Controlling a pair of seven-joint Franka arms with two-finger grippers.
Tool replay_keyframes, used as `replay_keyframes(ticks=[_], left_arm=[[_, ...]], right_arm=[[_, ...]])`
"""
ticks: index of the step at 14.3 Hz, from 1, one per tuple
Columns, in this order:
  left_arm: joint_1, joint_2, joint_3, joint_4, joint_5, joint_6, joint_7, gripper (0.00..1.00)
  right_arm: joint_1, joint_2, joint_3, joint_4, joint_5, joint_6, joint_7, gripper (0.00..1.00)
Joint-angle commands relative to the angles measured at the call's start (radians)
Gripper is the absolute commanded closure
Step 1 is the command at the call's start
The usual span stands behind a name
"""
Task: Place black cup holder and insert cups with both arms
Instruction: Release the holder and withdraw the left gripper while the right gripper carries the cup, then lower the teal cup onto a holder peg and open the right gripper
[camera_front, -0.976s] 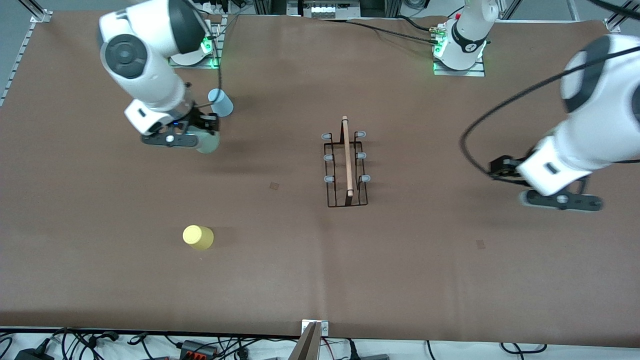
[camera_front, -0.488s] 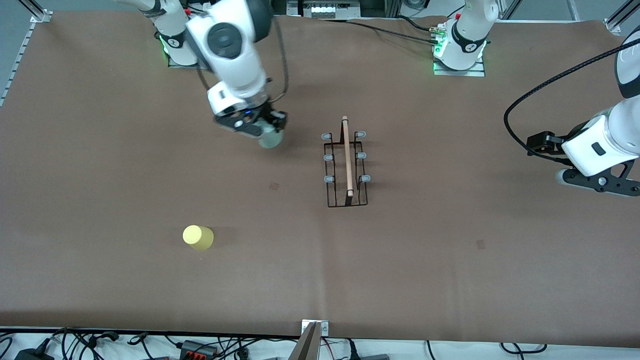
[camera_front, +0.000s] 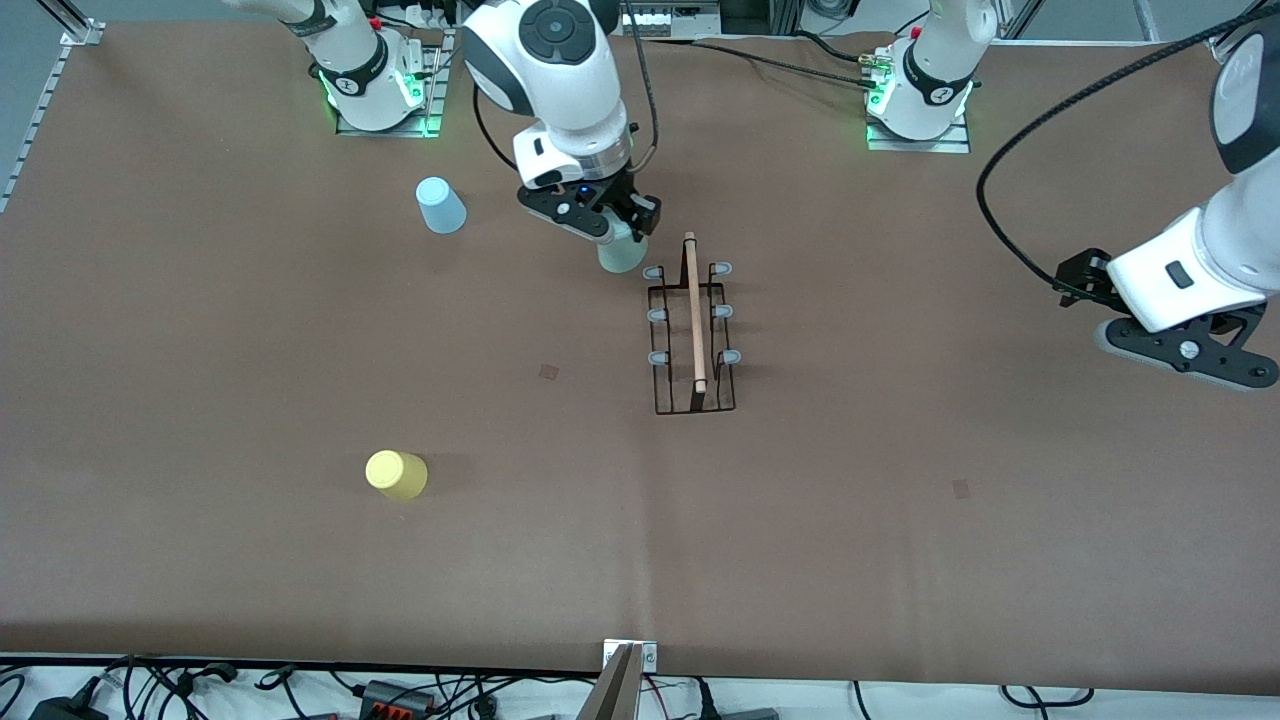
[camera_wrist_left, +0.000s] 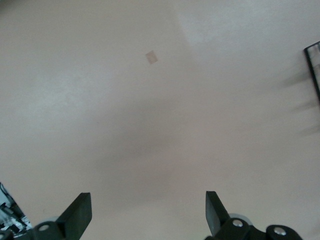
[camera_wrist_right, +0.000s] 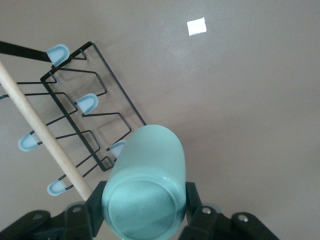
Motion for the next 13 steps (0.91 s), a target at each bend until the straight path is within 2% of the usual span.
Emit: replay_keyframes(ticks=[1,5,7,8,10,11,13], left_arm=[[0.023,0.0,0.007,0.019,-0.035,-0.015,0.028,0.0],[0.024,0.0,0.001,0.02,-0.036,-0.016,-0.166,0.0],[0.009,-0.021,0.025,0.001,-0.079,-0.009,-0.184,0.0],[-0.032,-0.064,0.094,-0.025,-0.148,-0.007,-0.193,0.0],[-0.149,-0.143,0.311,-0.162,-0.295,0.101,-0.19,0.0],[-0.192,-0.209,0.343,-0.247,-0.293,0.172,-0.193,0.0],[-0.195,-0.283,0.337,-0.357,-0.215,0.267,-0.193,0.0]], right_arm=[[0.012,0.042,0.001,0.035,-0.013,0.018,0.028,0.85],[0.015,0.062,0.018,0.035,-0.014,0.057,0.027,0.85],[0.015,0.078,0.02,0.035,-0.014,0.08,0.028,0.85],[0.015,0.088,0.02,0.035,-0.016,0.082,0.028,0.85],[0.015,0.107,0.02,0.038,-0.029,0.091,0.028,0.85],[0.016,0.118,0.02,0.039,-0.035,0.105,0.028,0.84],[0.022,0.136,0.021,0.042,-0.036,0.119,0.028,0.81]])
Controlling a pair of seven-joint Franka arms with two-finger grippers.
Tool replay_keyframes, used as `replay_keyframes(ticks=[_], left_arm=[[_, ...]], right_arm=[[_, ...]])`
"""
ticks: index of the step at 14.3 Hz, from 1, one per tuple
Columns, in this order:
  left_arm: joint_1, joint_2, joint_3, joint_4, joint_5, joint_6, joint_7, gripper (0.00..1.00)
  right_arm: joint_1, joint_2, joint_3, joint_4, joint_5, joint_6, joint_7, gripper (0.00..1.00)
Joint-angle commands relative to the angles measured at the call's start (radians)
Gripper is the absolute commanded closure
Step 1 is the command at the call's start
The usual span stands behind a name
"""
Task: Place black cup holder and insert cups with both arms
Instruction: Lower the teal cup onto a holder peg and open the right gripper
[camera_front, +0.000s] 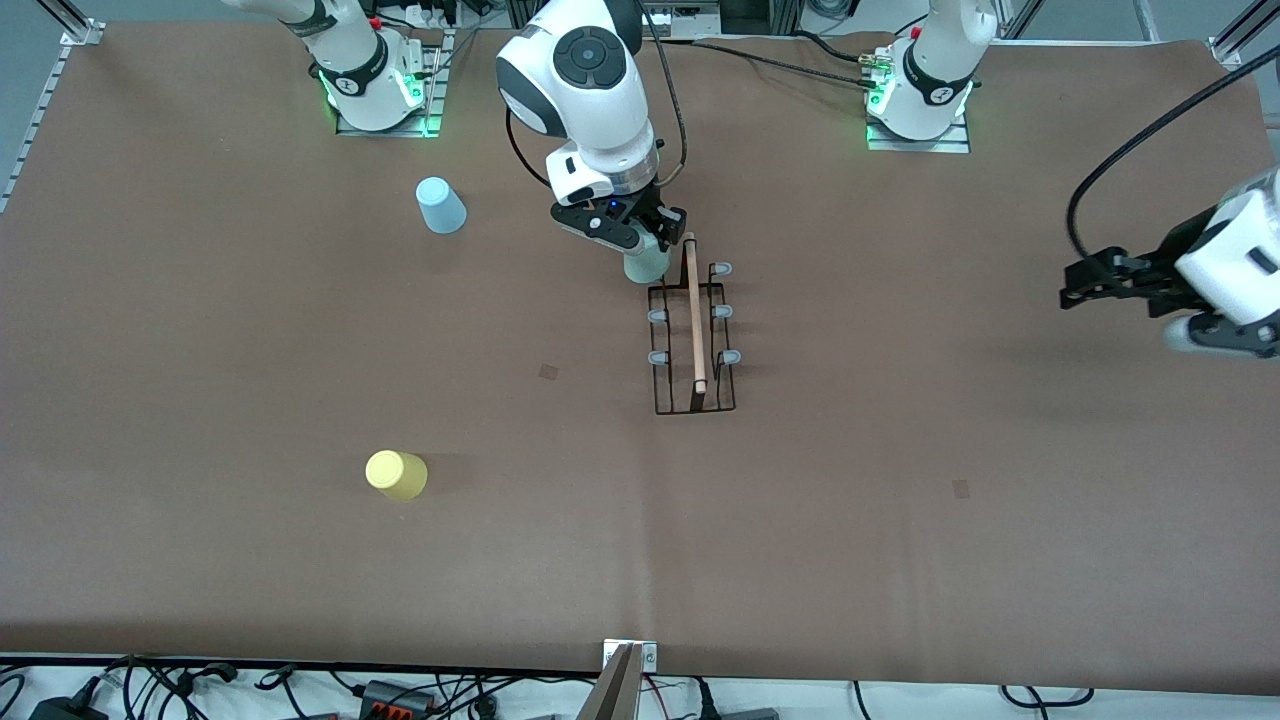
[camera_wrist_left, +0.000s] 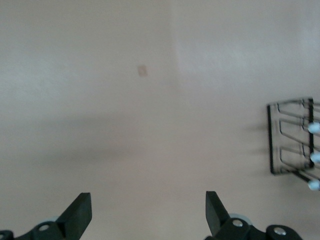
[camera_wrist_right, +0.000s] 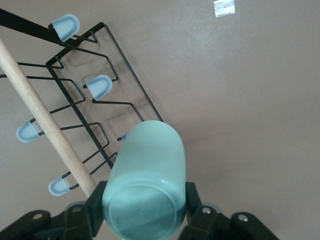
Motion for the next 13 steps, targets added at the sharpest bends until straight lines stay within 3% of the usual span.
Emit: replay_keyframes(ticks=[1,4,13], left_arm=[[-0.025,-0.15,0.003,-0.199,0.067,0.103,-0.008,0.0],[0.041,-0.152,-0.078,-0.198,0.072,0.1,-0.008,0.0],[0.041,-0.143,-0.08,-0.182,0.07,0.067,-0.013,0.0]], right_arm=[[0.01,0.059,0.002,0.032,-0.026,0.028,0.025,0.8],[0.012,0.07,0.002,0.049,-0.027,0.031,0.019,0.81],[0.012,0.053,-0.003,0.084,-0.027,-0.003,0.008,0.82]])
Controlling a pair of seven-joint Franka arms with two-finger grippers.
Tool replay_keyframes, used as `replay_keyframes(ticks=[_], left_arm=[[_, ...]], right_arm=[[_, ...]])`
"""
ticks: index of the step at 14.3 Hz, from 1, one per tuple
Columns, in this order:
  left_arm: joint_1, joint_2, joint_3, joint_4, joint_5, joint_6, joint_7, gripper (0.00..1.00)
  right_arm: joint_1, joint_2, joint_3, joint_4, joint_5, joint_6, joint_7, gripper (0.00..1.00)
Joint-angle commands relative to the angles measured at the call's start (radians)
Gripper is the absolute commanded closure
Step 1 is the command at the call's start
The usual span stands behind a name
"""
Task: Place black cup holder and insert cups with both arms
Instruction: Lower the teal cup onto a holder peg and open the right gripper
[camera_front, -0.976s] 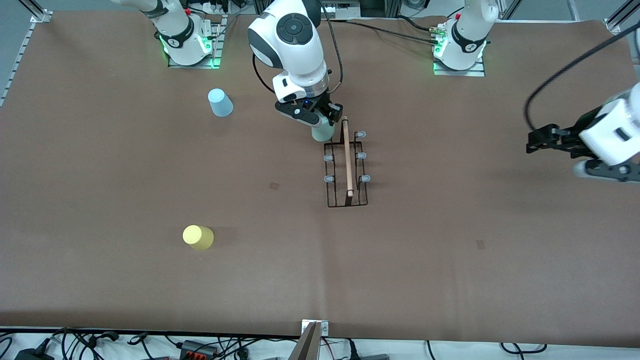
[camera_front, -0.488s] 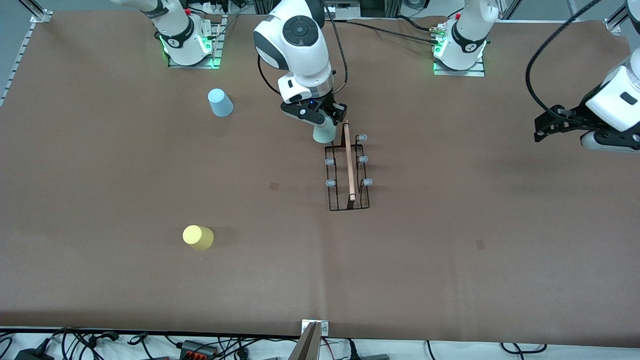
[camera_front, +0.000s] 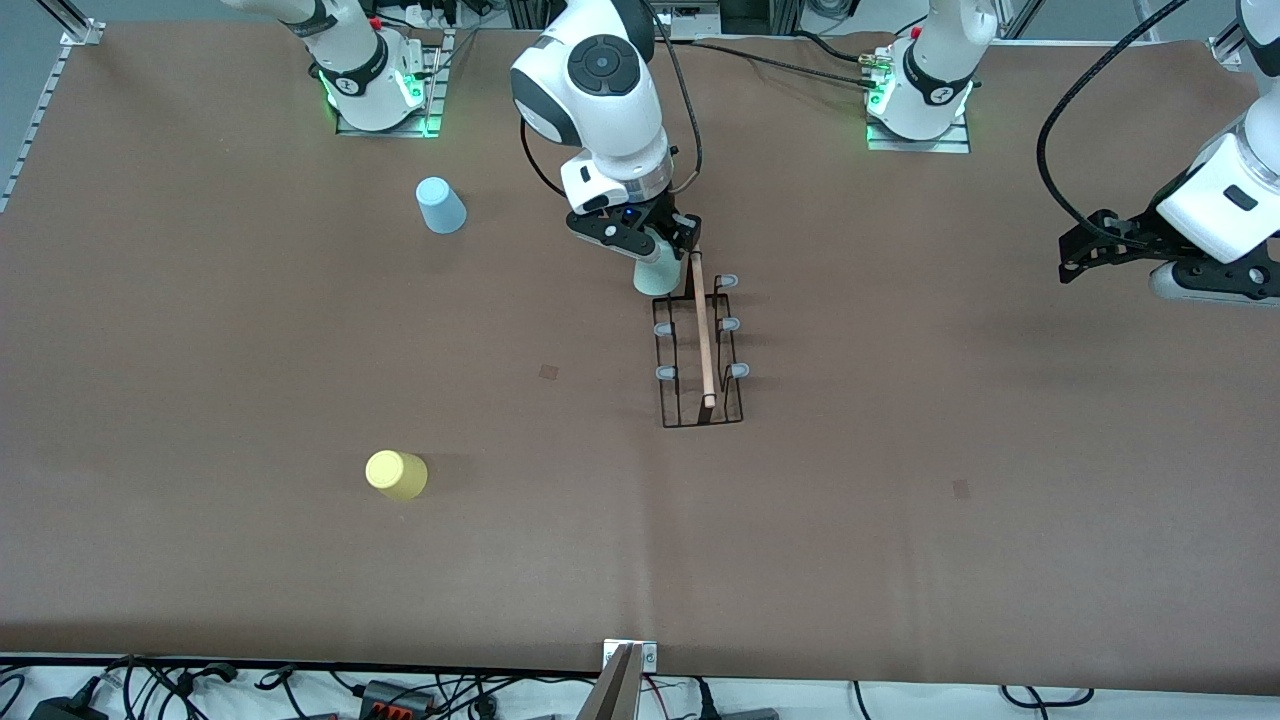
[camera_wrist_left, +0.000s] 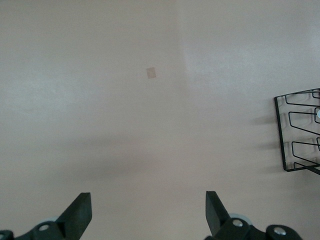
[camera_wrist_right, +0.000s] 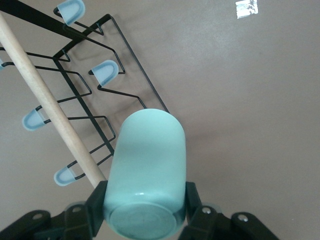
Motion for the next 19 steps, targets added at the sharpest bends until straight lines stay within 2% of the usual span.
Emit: replay_keyframes(ticks=[1,10,14,15,16,17,19], left_arm=[[0.014,-0.013,-0.021,-0.004,0.017,-0.011,-0.007,0.0],[0.018,-0.011,-0.025,-0.001,0.016,-0.012,-0.003,0.0],[0.018,-0.011,-0.025,-0.001,0.013,-0.012,-0.003,0.0],[0.018,-0.011,-0.025,-0.001,0.011,-0.012,-0.003,0.0],[0.018,-0.011,-0.025,-0.001,0.011,-0.012,-0.003,0.0],[0.018,-0.011,-0.025,-0.001,0.011,-0.012,-0.003,0.0],[0.018,-0.011,-0.025,-0.001,0.011,-0.012,-0.004,0.0]], right_arm=[[-0.001,0.0,0.001,0.022,-0.015,-0.023,0.007,0.82],[-0.011,0.027,-0.004,0.03,-0.015,-0.011,-0.006,0.82],[-0.01,0.05,-0.005,0.031,-0.012,-0.01,-0.01,0.77],[-0.01,0.053,-0.005,0.036,-0.012,-0.01,-0.01,0.66],[-0.011,0.058,-0.007,0.038,-0.014,-0.01,-0.01,0.25],[-0.011,0.058,-0.008,0.038,-0.017,-0.011,-0.012,0.0],[-0.025,0.043,-0.022,0.038,-0.034,-0.019,-0.079,0.0]])
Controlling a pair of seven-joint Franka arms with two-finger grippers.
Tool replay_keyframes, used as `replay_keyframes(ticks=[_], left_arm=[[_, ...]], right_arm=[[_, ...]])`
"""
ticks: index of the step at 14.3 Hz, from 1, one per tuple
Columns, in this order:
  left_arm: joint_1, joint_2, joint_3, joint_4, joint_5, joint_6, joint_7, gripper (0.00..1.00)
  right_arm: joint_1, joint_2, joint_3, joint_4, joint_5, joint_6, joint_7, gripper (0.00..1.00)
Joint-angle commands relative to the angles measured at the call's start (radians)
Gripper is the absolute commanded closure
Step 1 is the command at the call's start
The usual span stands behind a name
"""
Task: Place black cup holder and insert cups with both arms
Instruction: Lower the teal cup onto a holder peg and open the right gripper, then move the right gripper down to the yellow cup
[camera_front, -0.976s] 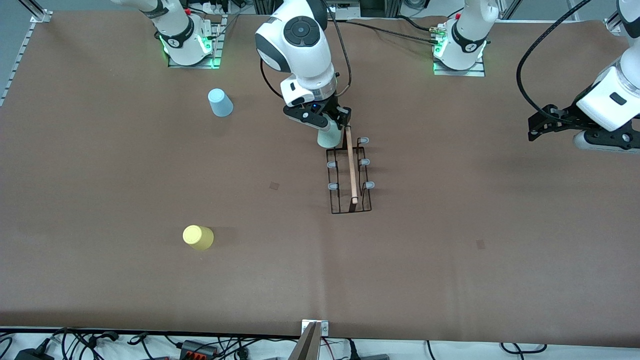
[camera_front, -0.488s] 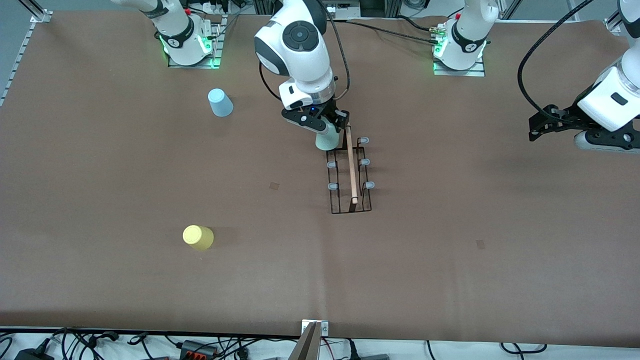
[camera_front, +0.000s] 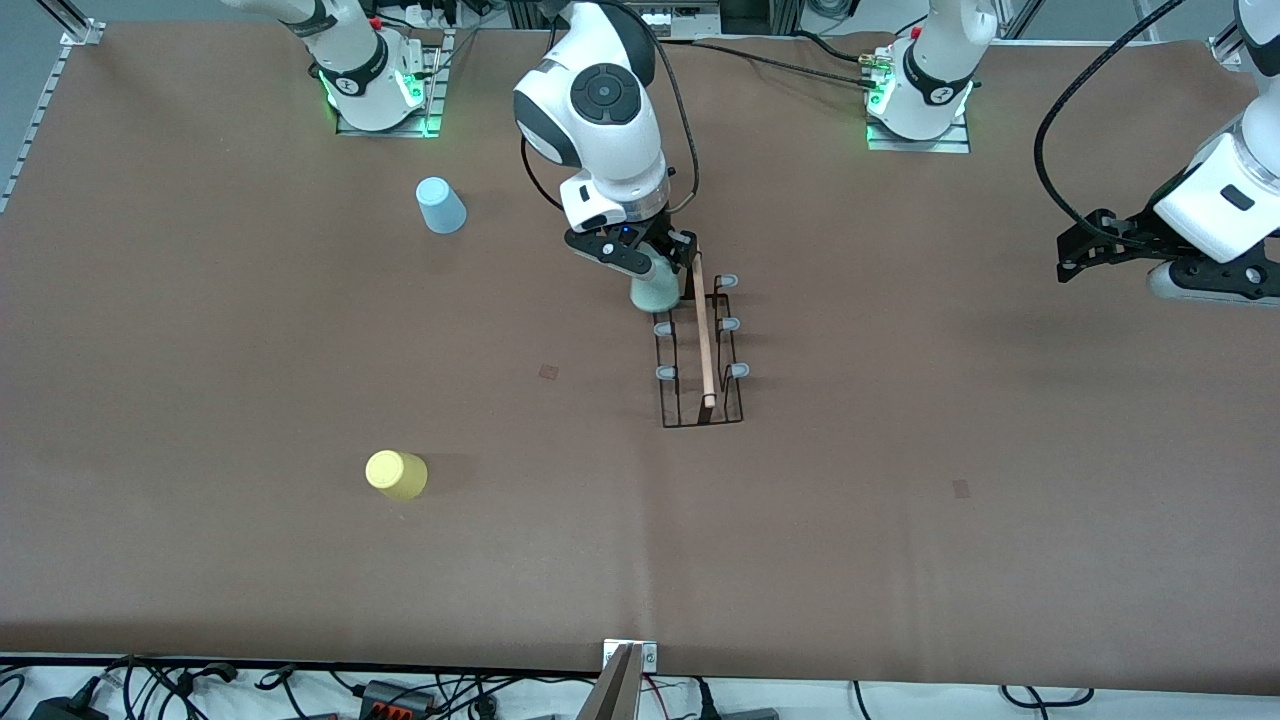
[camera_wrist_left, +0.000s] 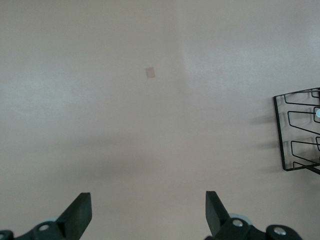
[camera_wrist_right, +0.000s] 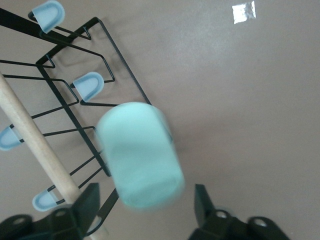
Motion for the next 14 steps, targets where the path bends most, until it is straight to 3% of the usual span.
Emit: replay_keyframes(ticks=[1,5,8,11,14], left_arm=[[0.011,-0.011,-0.013,-0.001,0.011,-0.012,-0.002,0.0],[0.012,-0.011,-0.013,-0.001,0.01,-0.012,-0.002,0.0],[0.012,-0.011,-0.013,-0.001,0.01,-0.012,-0.002,0.0],[0.012,-0.011,-0.013,-0.001,0.01,-0.012,-0.002,0.0],[0.012,-0.009,-0.013,-0.001,0.01,-0.012,-0.001,0.0]], right_arm=[[-0.041,-0.025,-0.012,0.016,-0.02,-0.034,-0.093,0.0],[-0.221,-0.114,-0.013,-0.019,-0.023,-0.175,-0.423,0.0],[-0.393,-0.144,-0.016,-0.061,-0.023,-0.199,-0.704,0.0],[-0.539,-0.099,-0.018,-0.058,-0.074,-0.153,-0.952,0.0],[-0.617,-0.018,-0.018,-0.049,-0.115,-0.087,-1.06,0.0]])
